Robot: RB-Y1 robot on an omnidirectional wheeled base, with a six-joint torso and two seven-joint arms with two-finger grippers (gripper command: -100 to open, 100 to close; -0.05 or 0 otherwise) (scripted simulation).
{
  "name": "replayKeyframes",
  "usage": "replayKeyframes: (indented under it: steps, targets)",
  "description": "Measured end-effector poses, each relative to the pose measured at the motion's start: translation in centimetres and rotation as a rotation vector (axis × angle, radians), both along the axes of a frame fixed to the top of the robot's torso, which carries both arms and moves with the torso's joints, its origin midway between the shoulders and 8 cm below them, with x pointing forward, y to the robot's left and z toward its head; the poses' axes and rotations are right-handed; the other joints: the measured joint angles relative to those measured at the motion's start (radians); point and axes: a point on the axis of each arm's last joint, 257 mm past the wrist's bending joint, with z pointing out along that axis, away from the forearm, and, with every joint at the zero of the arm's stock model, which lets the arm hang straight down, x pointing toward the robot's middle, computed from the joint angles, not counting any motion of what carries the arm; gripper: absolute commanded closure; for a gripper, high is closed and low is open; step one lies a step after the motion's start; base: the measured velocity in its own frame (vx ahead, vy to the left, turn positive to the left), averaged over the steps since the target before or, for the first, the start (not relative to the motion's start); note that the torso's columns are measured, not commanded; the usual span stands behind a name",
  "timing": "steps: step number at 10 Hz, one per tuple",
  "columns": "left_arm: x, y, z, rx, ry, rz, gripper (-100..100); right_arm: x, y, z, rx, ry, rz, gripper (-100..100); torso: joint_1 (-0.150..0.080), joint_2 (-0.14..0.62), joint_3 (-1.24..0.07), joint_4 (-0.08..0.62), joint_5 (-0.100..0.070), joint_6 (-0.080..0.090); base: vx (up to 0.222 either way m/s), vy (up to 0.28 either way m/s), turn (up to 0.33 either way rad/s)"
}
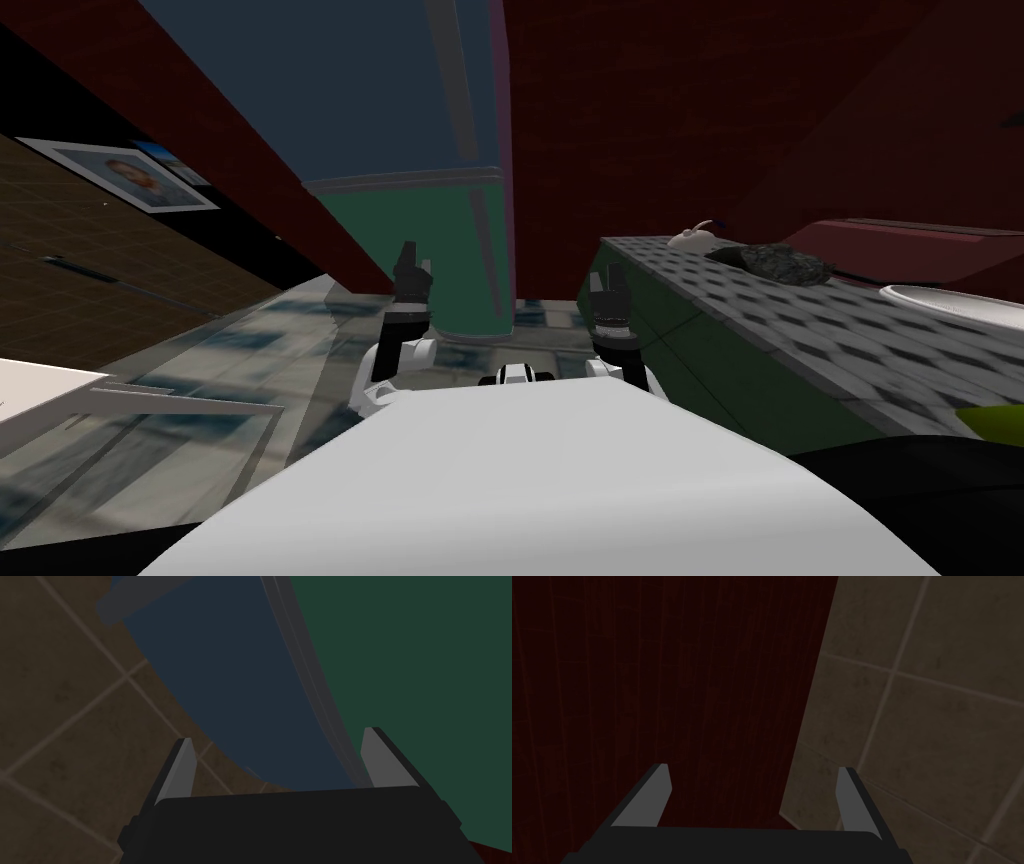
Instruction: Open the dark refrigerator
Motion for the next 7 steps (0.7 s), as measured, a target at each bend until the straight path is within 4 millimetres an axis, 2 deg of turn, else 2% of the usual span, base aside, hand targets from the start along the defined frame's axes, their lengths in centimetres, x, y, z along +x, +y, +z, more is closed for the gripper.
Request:
replayKeyframes:
  steps: [7]
  targets:
    - [2.3,-1.3,5.1,0.035,-0.027,0.022,-100,0.0,0.0,0.0,0.000,0.000,0.000,0,-0.001,-0.001,0.000,0.000,0.000,0.000,0.050,-0.043,0.003]
